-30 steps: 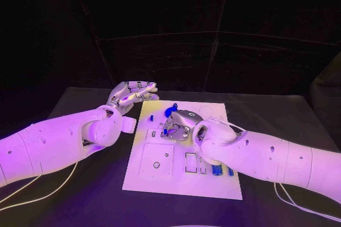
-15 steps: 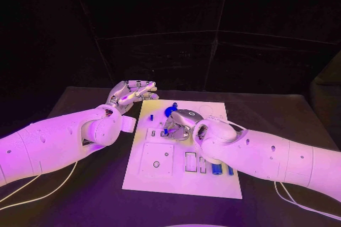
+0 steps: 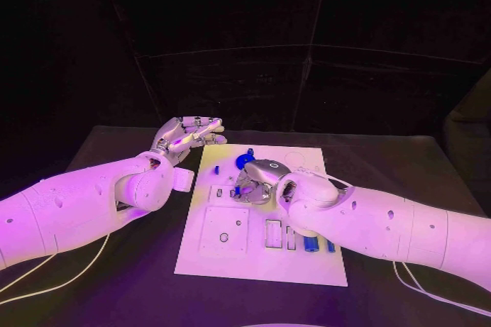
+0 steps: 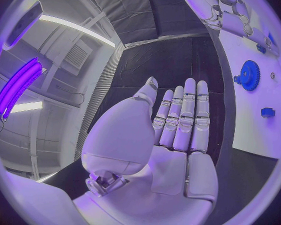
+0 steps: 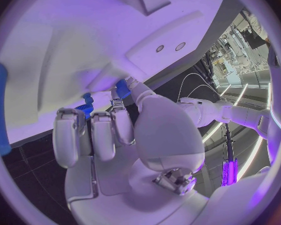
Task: Assemble the parts on the task board
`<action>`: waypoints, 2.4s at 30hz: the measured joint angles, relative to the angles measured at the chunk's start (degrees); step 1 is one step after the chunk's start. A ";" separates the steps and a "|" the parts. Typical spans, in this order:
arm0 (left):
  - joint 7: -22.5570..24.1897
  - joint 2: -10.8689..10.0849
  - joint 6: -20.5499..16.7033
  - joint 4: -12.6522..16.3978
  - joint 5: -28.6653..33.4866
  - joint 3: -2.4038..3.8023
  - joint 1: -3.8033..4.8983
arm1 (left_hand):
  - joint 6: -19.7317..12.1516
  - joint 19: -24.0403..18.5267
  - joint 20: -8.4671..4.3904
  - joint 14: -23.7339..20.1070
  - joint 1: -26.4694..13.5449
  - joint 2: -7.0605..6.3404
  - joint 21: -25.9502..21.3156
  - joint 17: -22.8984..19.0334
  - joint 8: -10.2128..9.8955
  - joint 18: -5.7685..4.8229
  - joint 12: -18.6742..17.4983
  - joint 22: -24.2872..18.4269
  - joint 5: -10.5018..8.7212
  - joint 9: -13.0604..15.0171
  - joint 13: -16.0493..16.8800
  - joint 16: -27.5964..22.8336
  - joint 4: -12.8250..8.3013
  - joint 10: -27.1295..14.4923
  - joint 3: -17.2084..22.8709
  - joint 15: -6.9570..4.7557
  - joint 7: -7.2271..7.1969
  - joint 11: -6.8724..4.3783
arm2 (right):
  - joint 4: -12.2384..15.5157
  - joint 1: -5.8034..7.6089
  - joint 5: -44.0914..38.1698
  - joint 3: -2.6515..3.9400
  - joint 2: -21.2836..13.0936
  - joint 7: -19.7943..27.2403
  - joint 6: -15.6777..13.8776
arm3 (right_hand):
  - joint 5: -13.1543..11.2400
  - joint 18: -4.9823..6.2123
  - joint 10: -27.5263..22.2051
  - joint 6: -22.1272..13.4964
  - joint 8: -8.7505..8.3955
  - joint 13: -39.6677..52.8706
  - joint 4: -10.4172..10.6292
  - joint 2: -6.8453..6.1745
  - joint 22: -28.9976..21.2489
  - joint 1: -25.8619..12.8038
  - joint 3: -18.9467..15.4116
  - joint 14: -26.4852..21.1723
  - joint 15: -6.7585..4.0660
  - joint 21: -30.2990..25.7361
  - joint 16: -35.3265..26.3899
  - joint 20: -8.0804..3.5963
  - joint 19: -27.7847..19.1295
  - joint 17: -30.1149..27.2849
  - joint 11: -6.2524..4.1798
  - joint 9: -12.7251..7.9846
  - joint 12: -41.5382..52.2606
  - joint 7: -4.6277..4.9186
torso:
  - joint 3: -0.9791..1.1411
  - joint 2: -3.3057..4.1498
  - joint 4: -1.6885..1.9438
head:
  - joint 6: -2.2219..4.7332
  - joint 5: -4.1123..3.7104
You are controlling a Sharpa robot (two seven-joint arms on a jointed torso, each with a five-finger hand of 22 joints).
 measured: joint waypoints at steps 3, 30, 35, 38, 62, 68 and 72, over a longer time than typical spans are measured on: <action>-0.01 -0.01 0.00 0.01 0.00 0.00 0.00 | 0.00 0.00 0.00 0.02 0.00 0.00 0.00 0.00 0.00 0.00 0.00 0.00 0.00 0.00 0.00 0.00 0.00 0.00 0.00 0.02 0.00 0.00 | 0.00 -0.01 -0.21 0.02 0.00 -0.17 0.06 | 0.37 0.00 0.00 -0.04 -0.04 0.00 0.35 -0.68 0.00 -0.68 -0.36 0.00 0.00 0.00 -0.24 0.00 0.00 0.00 0.00 -0.16 0.00 0.01 | 0.00 0.00 0.00 | 0.01 -0.01; -0.11 -0.06 0.19 -0.08 0.03 0.00 0.00 | 1.05 1.68 -0.52 2.28 -0.60 0.59 -0.18 0.59 -0.23 0.00 -0.51 -0.10 0.00 0.00 0.00 0.19 -0.19 1.19 -0.15 -0.45 -0.61 -0.53 | 1.09 -0.38 -0.67 -0.27 -1.26 -0.74 -5.31 | -5.95 0.00 -3.99 -6.46 -1.37 -0.60 8.67 -1.84 -0.01 -4.97 -13.94 0.13 1.35 -0.47 -1.01 1.26 -0.58 -0.02 1.74 0.00 -5.42 1.52 | 0.06 0.03 0.03 | -0.01 -0.13; -0.54 -0.15 0.26 -0.27 -0.13 0.00 0.00 | 3.09 7.25 -2.80 10.03 -0.89 0.89 2.89 3.17 -0.23 0.00 0.27 1.06 0.00 0.00 0.44 3.86 -0.33 6.01 -0.01 -2.84 -1.83 -2.26 | 4.59 -0.37 0.10 -0.22 -4.63 3.16 -10.29 | -5.47 0.00 -3.99 -7.00 -1.36 -0.56 8.67 -1.31 -0.01 -2.80 -15.25 0.22 1.43 -0.47 -1.01 1.27 -0.57 -0.02 1.74 0.00 -5.42 1.67 | 0.10 -0.05 0.01 | 0.06 0.03; -1.32 -0.47 0.26 -0.32 -0.73 0.00 0.00 | 4.55 13.18 -5.22 17.95 -1.46 1.09 6.57 6.56 -0.23 -0.01 1.33 2.74 0.00 0.15 0.95 8.85 -0.33 10.13 -0.01 -5.20 -3.29 -4.12 | 7.47 0.15 2.09 -0.23 -7.93 7.09 -12.03 | -4.78 0.00 -3.99 -7.07 -1.31 -0.34 8.50 -0.91 -0.01 -1.39 -15.86 0.22 1.43 -0.47 -1.01 1.46 -0.38 -0.02 1.74 0.03 -5.02 1.72 | 0.09 -0.14 -0.03 | 0.21 0.10; -45.17 0.33 13.73 1.42 -41.81 0.01 3.47 | 6.93 30.76 -11.83 20.25 -11.43 2.10 58.25 65.68 13.49 -4.48 52.83 58.33 0.17 11.40 50.21 78.73 7.72 15.96 -13.76 -10.66 -9.06 -9.84 | 13.48 9.55 32.07 -0.19 -26.05 19.12 -8.77 | -0.63 0.00 -3.88 -4.49 0.96 -0.90 6.14 3.72 -0.01 4.36 -16.98 0.00 1.22 -1.42 -2.39 1.02 -1.43 0.02 1.23 0.38 -4.94 0.61 | 0.94 -2.62 -0.66 | -0.93 1.33; -53.12 3.02 16.11 0.06 -47.75 0.01 4.47 | 4.08 30.76 -11.83 20.25 -13.06 1.13 61.93 65.68 18.23 -5.36 56.21 63.57 0.17 16.06 53.75 78.73 9.57 15.88 -16.58 -11.07 -9.45 -10.16 | 11.73 9.68 33.50 -0.19 -25.79 19.38 -8.26 | -0.63 0.00 -3.88 -4.49 0.96 -1.05 6.32 3.73 -0.02 4.35 -17.45 0.00 1.22 -1.50 -2.67 0.72 -1.72 0.02 1.23 0.32 -4.94 0.61 | 1.13 -2.99 -0.66 | -1.49 1.80; -56.74 5.04 16.99 -0.98 -50.28 -0.03 4.97 | 2.75 30.76 -11.83 20.26 -13.06 1.13 63.14 65.67 20.54 -5.36 57.53 65.33 0.17 18.47 55.17 78.73 9.94 16.11 -17.13 -11.07 -9.55 -10.39 | 11.02 9.73 34.22 -0.19 -25.61 19.51 -8.01 | -0.63 0.00 -3.88 -4.49 0.96 -1.05 6.32 3.73 -0.01 4.35 -17.45 0.00 1.22 -1.50 -2.67 0.72 -1.72 0.01 1.23 0.32 -4.94 0.61 | 1.29 -3.20 -0.67 | -1.79 2.27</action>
